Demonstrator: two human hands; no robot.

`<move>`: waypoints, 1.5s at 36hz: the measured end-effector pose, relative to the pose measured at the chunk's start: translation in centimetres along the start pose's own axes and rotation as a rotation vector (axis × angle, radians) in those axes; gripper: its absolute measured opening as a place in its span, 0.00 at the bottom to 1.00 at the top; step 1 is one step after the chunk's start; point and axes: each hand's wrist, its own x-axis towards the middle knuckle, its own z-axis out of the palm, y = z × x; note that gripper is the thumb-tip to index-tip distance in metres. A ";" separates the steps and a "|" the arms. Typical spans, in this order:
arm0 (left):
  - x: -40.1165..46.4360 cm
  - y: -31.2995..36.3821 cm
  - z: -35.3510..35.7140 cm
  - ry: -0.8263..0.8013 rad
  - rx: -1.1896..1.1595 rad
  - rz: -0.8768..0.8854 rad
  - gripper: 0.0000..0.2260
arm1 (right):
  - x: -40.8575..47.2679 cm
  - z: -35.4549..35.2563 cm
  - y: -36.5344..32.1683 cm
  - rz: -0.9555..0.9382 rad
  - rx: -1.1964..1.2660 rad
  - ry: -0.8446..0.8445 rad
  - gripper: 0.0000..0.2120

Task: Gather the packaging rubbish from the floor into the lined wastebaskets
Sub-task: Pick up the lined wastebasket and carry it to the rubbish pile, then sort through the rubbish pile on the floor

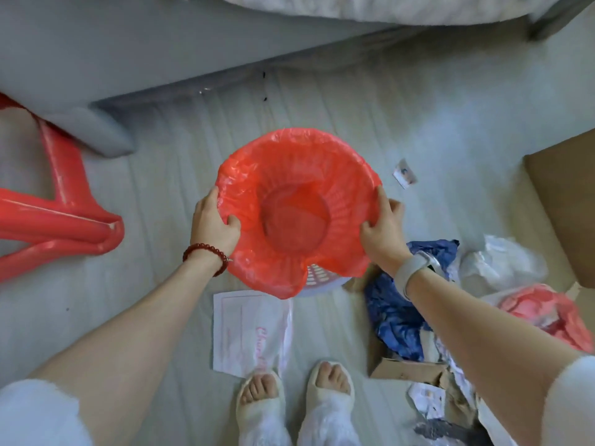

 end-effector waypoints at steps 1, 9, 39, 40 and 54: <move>0.7 -0.3 0.6 0.002 0.006 -0.009 0.26 | 0.7 0.6 0.5 0.006 0.005 -0.013 0.34; 3.0 -1.5 2.9 -0.146 0.058 -0.051 0.33 | 2.9 2.2 2.1 0.047 -0.011 -0.153 0.35; -14.8 -16.6 9.7 -0.572 0.445 -0.125 0.34 | -15.0 11.0 18.0 0.058 -0.202 -0.399 0.21; -14.0 -17.8 10.7 -0.567 0.475 -0.114 0.36 | -14.2 12.5 18.5 0.034 -0.217 -0.424 0.21; -10.7 -32.4 17.1 -0.323 0.772 0.471 0.43 | -8.9 25.9 25.2 -0.656 -0.976 -0.397 0.50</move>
